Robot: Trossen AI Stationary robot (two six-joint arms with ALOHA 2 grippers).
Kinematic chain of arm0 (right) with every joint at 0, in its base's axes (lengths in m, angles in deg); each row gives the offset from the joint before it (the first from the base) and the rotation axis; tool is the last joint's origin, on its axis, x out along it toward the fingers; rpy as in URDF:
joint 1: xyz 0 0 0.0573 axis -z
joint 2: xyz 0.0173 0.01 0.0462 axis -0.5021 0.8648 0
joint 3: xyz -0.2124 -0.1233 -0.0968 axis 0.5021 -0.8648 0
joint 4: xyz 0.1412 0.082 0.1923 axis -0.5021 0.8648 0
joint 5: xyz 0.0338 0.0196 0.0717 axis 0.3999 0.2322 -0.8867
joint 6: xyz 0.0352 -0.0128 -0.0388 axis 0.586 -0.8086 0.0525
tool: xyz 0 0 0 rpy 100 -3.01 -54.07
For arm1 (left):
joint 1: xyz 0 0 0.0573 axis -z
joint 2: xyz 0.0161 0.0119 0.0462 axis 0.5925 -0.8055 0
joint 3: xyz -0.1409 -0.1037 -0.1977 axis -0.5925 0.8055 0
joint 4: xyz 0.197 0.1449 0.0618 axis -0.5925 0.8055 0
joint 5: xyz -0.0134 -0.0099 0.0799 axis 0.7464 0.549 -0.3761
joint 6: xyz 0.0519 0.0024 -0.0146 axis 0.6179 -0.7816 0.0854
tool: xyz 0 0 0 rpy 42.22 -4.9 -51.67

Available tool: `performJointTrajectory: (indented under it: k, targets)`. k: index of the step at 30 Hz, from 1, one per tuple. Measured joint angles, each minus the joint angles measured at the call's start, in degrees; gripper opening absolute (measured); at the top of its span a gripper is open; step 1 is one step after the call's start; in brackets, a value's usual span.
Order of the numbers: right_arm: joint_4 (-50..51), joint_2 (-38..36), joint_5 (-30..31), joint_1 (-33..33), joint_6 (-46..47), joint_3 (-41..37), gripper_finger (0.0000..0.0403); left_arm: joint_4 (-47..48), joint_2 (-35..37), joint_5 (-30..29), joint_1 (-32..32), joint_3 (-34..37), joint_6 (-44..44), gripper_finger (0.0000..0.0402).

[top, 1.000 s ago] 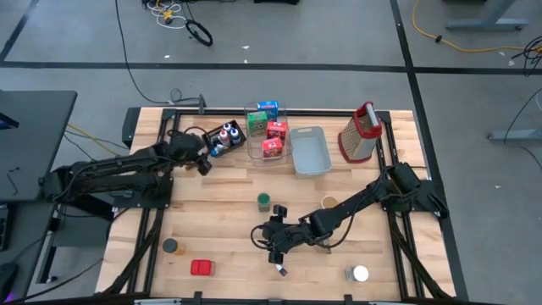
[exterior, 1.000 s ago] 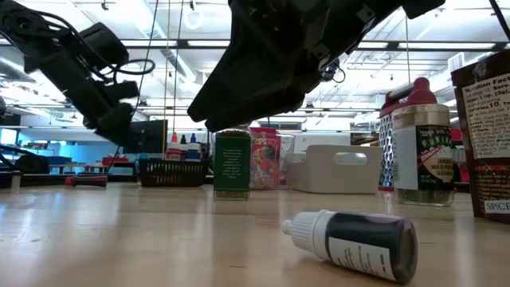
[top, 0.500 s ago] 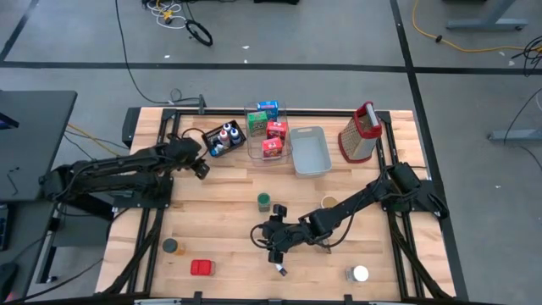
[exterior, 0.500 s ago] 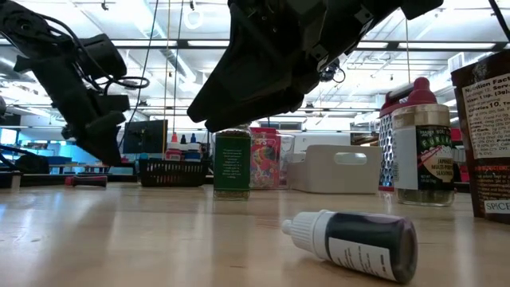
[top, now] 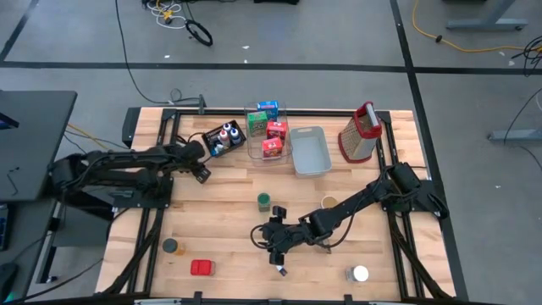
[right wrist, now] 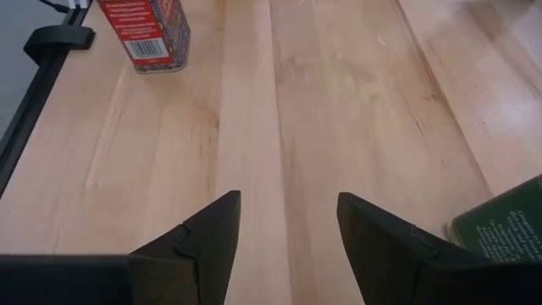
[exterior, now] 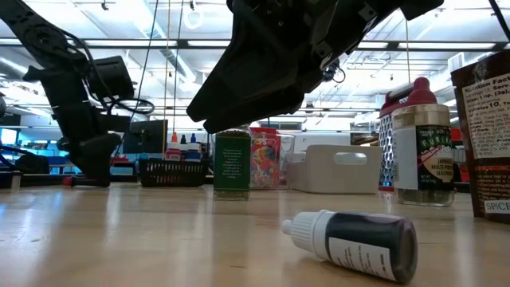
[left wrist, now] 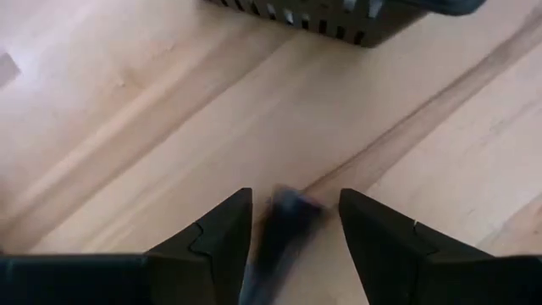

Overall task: Pick & Place Kitchen Items
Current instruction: Put the top small red food coloring bottle into the black bin

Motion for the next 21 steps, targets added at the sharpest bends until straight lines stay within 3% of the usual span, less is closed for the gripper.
performJointTrajectory:
  k: [6,15,21]
  targets:
    - [0.0,0.0,0.06,0.0,-0.01,0.0,0.021,-0.36,-2.54,-0.51,0.08,-0.3,-1.27,0.0174]
    - [-0.02,0.0,0.02,0.0,-0.01,0.0,0.021,-0.27,-2.62,0.81,0.07,-0.17,-3.93,0.0089]
    - [0.0,0.0,0.02,0.0,0.0,0.0,0.021,-0.96,-1.25,0.73,0.02,0.05,-6.19,0.0091]
